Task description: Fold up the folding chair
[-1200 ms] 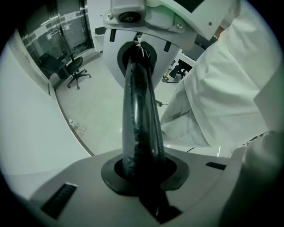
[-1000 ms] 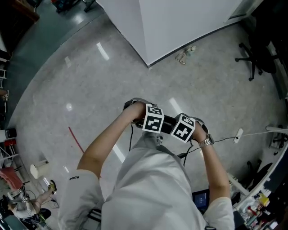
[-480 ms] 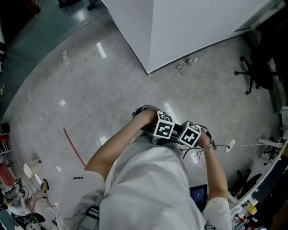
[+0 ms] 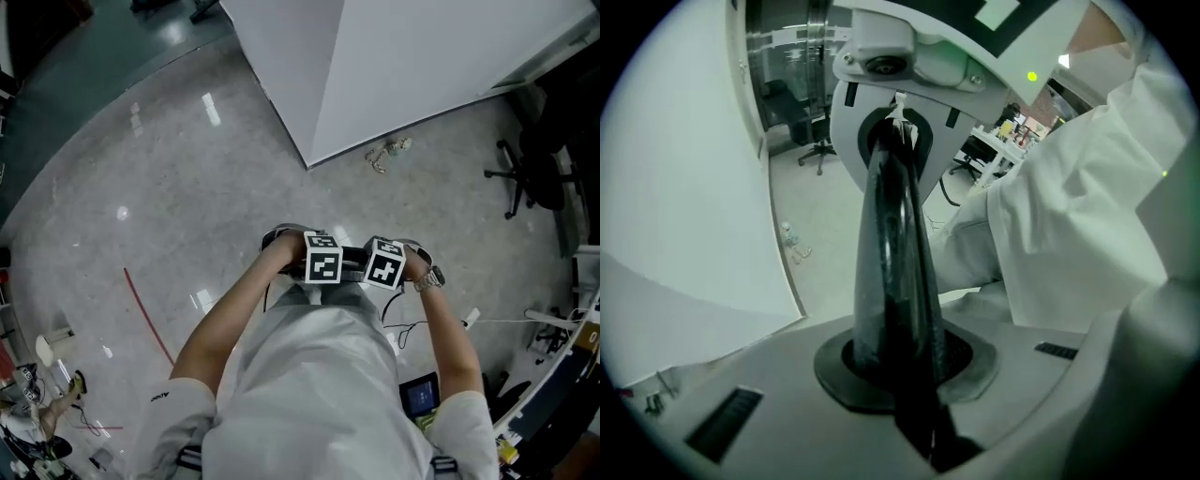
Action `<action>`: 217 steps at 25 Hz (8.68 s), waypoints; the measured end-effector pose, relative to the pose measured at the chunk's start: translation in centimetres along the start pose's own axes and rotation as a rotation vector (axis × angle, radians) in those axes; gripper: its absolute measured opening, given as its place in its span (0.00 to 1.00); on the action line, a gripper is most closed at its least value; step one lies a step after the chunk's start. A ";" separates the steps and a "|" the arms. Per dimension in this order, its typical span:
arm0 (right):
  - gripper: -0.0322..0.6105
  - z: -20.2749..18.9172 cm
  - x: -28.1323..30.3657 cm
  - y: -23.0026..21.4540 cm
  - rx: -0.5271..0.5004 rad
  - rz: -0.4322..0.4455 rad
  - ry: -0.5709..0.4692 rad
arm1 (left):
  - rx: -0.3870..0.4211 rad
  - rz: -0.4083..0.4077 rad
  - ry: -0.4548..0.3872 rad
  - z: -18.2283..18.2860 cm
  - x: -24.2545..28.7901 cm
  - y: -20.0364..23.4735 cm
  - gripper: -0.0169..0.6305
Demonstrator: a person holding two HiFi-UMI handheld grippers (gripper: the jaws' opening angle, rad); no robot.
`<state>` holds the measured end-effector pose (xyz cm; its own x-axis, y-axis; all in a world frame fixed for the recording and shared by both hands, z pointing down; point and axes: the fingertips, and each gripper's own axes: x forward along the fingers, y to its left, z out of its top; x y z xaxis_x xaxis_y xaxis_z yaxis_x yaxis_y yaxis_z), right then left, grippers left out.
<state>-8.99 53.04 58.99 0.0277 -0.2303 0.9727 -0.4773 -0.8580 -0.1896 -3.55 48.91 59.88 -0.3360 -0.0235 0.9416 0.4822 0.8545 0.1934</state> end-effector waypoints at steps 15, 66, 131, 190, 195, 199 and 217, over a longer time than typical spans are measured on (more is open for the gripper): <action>0.12 1.7 -3.0 -13.3 -0.179 -0.003 -0.025 | -0.154 0.071 -0.027 0.0 -3.1 12.1 0.11; 0.42 7.4 -19.2 -35.6 0.206 0.021 -0.712 | -0.316 0.122 -0.029 -6.3 -9.7 39.4 0.15; 0.10 19.1 -9.3 -2.2 -0.205 0.175 -0.617 | -1.436 1.240 -0.837 -12.7 -16.3 -6.8 0.08; 0.06 18.8 -5.2 55.4 -0.961 0.682 -0.698 | -2.397 2.462 -0.266 1.3 -8.1 -67.6 0.04; 0.06 14.7 -6.8 59.9 -0.900 0.603 -0.763 | -2.351 2.438 -0.372 4.8 -6.7 -73.9 0.04; 0.06 11.3 -7.4 62.0 -0.874 0.560 -0.790 | -2.351 2.388 -0.478 6.8 -4.2 -76.2 0.04; 0.06 7.1 -8.9 57.6 -0.777 0.557 -0.798 | -2.284 2.314 -0.522 10.4 -5.0 -70.0 0.04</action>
<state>-30.47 2.38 38.42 0.0508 -0.9230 0.3814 -0.9806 -0.1185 -0.1563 -44.00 -5.40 38.82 0.8685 -0.4182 0.2659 -0.4670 -0.8703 0.1564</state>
